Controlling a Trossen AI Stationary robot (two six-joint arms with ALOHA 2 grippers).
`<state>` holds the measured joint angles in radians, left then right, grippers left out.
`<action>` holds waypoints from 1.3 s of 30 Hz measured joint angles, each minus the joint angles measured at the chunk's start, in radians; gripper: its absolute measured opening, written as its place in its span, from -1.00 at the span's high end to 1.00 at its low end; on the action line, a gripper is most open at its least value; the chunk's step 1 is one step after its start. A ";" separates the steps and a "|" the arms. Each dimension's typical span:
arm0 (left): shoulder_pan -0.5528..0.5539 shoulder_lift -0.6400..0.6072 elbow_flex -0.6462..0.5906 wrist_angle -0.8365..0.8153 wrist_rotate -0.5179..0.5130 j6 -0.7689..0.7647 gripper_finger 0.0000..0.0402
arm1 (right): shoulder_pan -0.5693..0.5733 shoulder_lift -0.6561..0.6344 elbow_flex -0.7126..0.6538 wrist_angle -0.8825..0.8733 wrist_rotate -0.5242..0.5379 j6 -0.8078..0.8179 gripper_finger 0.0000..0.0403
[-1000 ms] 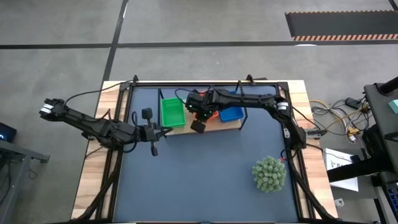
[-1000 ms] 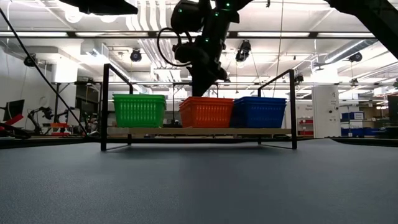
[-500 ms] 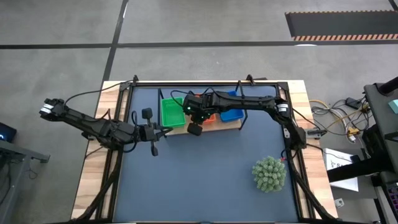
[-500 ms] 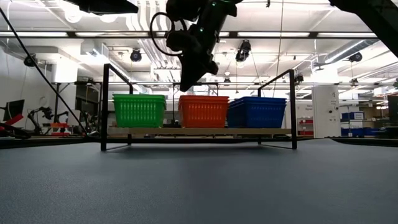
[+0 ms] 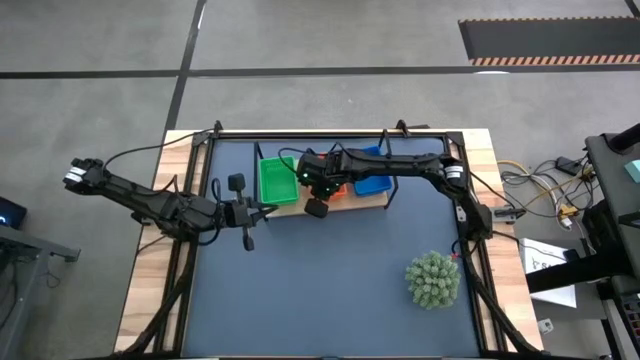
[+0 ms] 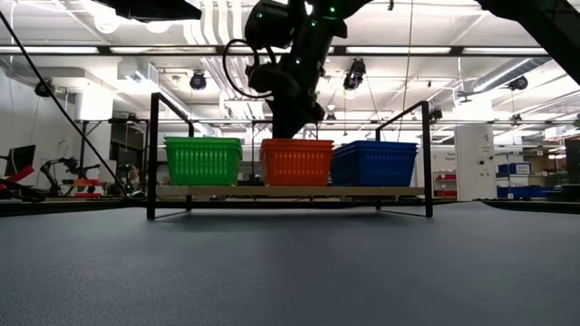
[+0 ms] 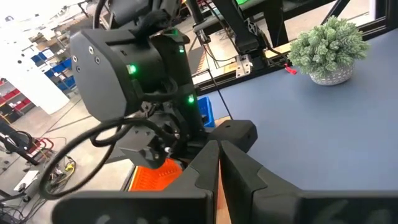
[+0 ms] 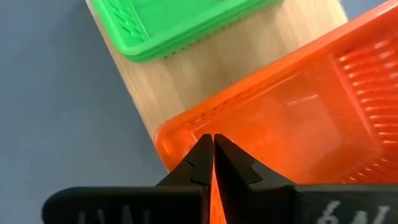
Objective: Stack baskets on shelf by color
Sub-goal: Stack the orange basket on top of the orange basket on the shelf, then adjust the stacked blue basket
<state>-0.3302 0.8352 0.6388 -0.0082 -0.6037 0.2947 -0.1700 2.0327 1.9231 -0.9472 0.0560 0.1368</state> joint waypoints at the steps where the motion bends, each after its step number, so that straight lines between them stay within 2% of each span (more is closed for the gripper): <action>1: 0.000 0.000 0.000 0.000 0.000 0.000 1.00 | 0.002 0.000 -0.006 0.005 -0.007 0.001 0.96; 19: 0.000 0.000 0.000 0.000 0.001 0.000 1.00 | 0.024 -0.001 -0.003 0.022 -0.004 0.021 0.96; 24: 0.000 0.000 -0.001 0.000 0.001 -0.001 1.00 | 0.024 -0.025 0.048 -0.070 0.004 0.021 0.96; 30: 0.000 0.000 -0.002 0.000 0.001 -0.001 1.00 | 0.021 -0.092 0.101 -0.228 0.120 0.037 0.96; 39: 0.000 0.000 -0.002 0.000 0.002 -0.002 1.00 | -0.029 -0.159 0.043 -0.471 0.167 0.109 0.96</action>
<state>-0.3302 0.8356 0.6365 -0.0078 -0.6022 0.2924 -0.1985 1.8736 1.9658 -1.4183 0.2234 0.2454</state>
